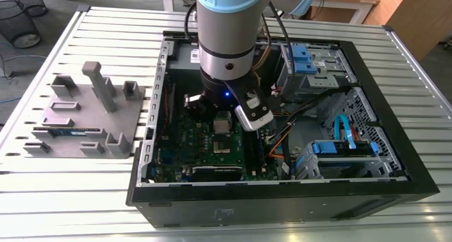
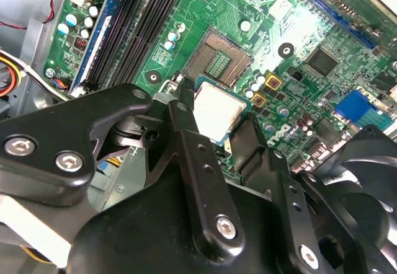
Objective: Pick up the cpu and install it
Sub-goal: 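Place the cpu into insertion slot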
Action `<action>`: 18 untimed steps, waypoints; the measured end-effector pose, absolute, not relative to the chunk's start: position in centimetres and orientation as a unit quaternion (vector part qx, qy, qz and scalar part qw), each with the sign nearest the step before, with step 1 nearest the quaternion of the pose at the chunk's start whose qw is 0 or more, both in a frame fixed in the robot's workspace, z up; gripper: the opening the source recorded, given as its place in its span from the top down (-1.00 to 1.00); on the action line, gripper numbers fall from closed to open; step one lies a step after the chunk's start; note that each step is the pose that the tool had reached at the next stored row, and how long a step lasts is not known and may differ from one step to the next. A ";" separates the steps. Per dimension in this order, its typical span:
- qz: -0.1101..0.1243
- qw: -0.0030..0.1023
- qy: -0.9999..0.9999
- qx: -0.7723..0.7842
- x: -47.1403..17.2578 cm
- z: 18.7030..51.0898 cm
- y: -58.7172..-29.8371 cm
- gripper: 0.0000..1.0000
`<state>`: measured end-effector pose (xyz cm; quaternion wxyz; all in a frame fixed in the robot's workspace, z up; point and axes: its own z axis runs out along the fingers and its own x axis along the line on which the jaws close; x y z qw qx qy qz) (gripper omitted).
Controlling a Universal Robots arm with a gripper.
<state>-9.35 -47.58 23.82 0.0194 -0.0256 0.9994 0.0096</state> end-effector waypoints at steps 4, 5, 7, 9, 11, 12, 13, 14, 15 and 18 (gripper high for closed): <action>0.010 0.019 0.999 -0.026 -9.4 23.8 -47.6 0.06; 0.010 0.019 0.999 -0.026 -9.4 23.8 -47.6 0.06; 0.010 0.019 0.999 -0.026 -9.4 23.8 -47.6 0.06; 0.010 0.019 0.999 -0.025 -9.4 23.8 -47.6 0.06; 0.010 0.019 1.000 -0.022 -9.4 23.7 -47.6 0.06; 0.010 0.019 1.000 -0.020 -9.4 23.6 -47.6 0.06; 0.009 0.019 1.000 -0.018 -9.4 23.5 -47.6 0.06; 0.009 0.019 1.000 -0.016 -9.4 23.5 -47.7 0.06; 0.009 0.019 1.000 -0.014 -9.4 23.4 -47.7 0.06; 0.009 0.020 1.000 -0.011 -9.4 23.2 -47.9 0.06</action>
